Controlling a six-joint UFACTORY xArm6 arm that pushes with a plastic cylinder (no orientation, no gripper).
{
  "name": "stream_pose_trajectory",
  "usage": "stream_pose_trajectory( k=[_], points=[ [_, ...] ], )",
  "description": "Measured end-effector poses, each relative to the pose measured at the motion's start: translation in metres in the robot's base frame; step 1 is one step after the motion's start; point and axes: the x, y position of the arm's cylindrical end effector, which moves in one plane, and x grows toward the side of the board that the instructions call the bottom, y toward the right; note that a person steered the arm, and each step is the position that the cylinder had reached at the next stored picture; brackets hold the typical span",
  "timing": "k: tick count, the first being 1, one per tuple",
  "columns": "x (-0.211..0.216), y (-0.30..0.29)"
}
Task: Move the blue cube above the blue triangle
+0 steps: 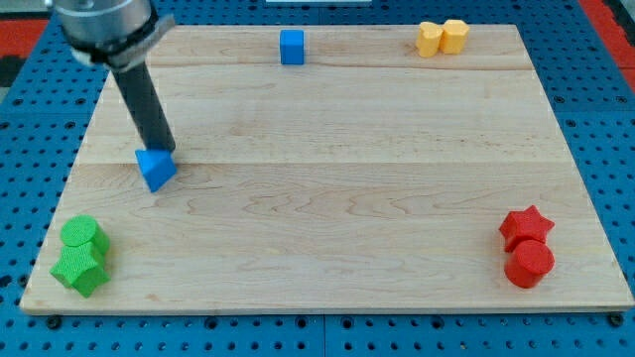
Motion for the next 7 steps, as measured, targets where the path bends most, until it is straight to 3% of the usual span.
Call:
stream_pose_trajectory(
  k=[3, 5, 7],
  points=[
    [-0.018, -0.008],
    [0.011, -0.026],
    [0.067, 0.006]
  ],
)
